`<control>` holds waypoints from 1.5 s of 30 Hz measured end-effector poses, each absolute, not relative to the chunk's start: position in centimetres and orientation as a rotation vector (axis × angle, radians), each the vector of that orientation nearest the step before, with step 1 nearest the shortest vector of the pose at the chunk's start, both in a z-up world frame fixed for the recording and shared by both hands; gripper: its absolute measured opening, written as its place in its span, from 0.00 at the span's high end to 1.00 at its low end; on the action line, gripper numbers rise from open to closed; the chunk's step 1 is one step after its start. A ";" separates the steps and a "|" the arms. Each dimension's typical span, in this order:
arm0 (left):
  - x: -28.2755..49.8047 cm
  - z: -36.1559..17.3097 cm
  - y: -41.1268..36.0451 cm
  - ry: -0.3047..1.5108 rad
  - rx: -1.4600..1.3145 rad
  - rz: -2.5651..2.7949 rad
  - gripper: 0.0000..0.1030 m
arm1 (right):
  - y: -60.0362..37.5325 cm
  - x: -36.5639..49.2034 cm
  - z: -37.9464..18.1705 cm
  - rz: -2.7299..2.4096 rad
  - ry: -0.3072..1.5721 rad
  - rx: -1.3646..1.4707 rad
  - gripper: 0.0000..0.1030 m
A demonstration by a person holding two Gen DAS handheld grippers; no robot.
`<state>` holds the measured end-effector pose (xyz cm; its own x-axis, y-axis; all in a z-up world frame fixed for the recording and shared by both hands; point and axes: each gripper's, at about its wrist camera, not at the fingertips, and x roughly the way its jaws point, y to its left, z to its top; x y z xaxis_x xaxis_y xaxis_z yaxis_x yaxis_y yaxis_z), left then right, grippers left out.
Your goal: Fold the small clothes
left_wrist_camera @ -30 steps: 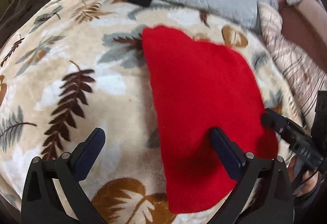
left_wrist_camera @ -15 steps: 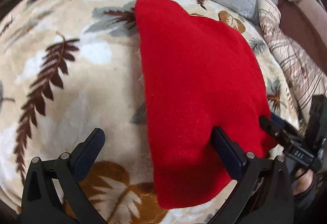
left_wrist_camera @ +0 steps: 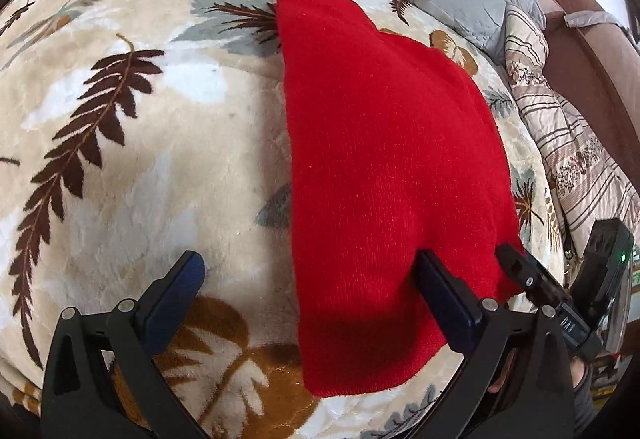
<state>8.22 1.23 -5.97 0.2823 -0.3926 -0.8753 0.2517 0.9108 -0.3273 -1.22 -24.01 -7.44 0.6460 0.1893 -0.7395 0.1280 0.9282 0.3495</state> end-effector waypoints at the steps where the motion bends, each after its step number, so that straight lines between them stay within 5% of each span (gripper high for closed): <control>1: 8.2 -6.0 1.3 1.210 -0.141 -0.427 0.00 | -23.7 -1.1 -7.2 0.033 0.896 0.353 0.00; 15: 4.9 -1.4 1.9 0.954 0.087 -0.301 0.00 | -25.7 -3.6 -2.8 -0.261 0.945 0.100 0.00; 45: 2.2 -1.2 -0.8 0.954 0.194 -0.321 0.00 | -22.7 -3.6 -1.4 -0.211 0.909 0.043 0.00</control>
